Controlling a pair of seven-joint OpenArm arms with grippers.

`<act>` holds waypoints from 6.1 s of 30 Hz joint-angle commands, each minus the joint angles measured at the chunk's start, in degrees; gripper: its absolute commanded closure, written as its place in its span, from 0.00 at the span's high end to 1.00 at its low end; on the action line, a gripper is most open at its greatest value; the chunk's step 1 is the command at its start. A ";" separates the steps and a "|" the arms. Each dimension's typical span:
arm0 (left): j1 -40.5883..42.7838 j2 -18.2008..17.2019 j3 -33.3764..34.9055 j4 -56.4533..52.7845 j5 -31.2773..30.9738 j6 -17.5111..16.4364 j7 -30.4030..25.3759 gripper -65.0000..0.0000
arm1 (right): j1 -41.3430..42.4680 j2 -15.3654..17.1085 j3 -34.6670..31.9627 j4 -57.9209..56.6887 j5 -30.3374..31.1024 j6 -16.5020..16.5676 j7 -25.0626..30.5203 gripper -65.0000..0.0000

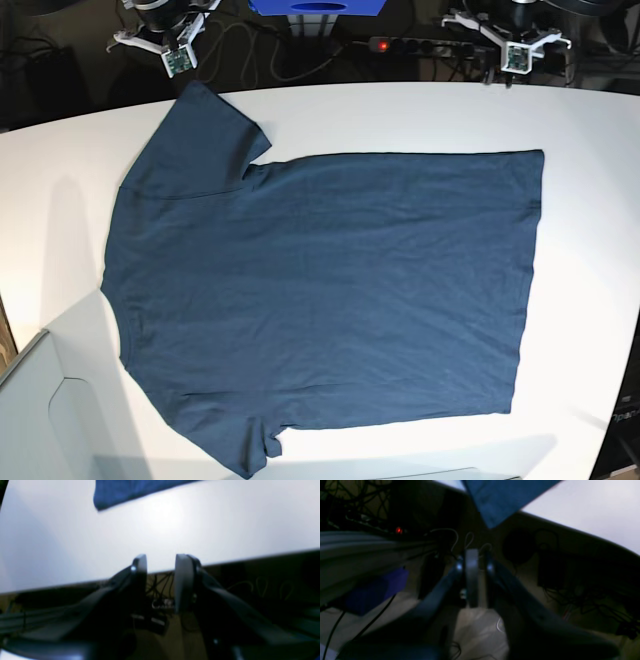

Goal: Fold the T-shirt properly
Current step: 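Move both grippers down to the shoulder corners of the blue T-shirt, then close both grippers on the shirt's shoulder edges, then lift the shoulder edge with both grippers and fold it toward the hem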

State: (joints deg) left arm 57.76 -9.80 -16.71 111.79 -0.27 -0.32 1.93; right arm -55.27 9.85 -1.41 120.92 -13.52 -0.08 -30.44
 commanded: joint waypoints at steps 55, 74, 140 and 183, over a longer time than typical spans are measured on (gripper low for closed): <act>-34.94 -1.85 -16.92 -25.50 -22.10 -8.69 17.27 0.44 | 5.20 -0.04 -0.04 0.79 -0.24 0.12 0.68 0.71; -35.21 -1.85 -14.89 -25.06 -22.10 -8.78 17.27 0.00 | 7.05 -0.66 0.22 0.79 0.02 -0.06 1.12 0.72; -34.33 -2.37 -14.98 -24.97 -21.66 -8.69 17.27 0.00 | 22.08 0.75 2.07 -14.95 11.36 8.21 -5.12 0.07; -34.50 -2.46 -20.17 -15.04 -21.57 -8.61 17.80 0.00 | 32.80 0.92 7.52 -1.06 11.36 8.38 -5.92 0.00</act>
State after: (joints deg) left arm 23.77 -11.40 -36.56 95.90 -21.47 -8.88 21.28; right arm -22.87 10.31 5.87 118.93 -2.26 7.66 -37.74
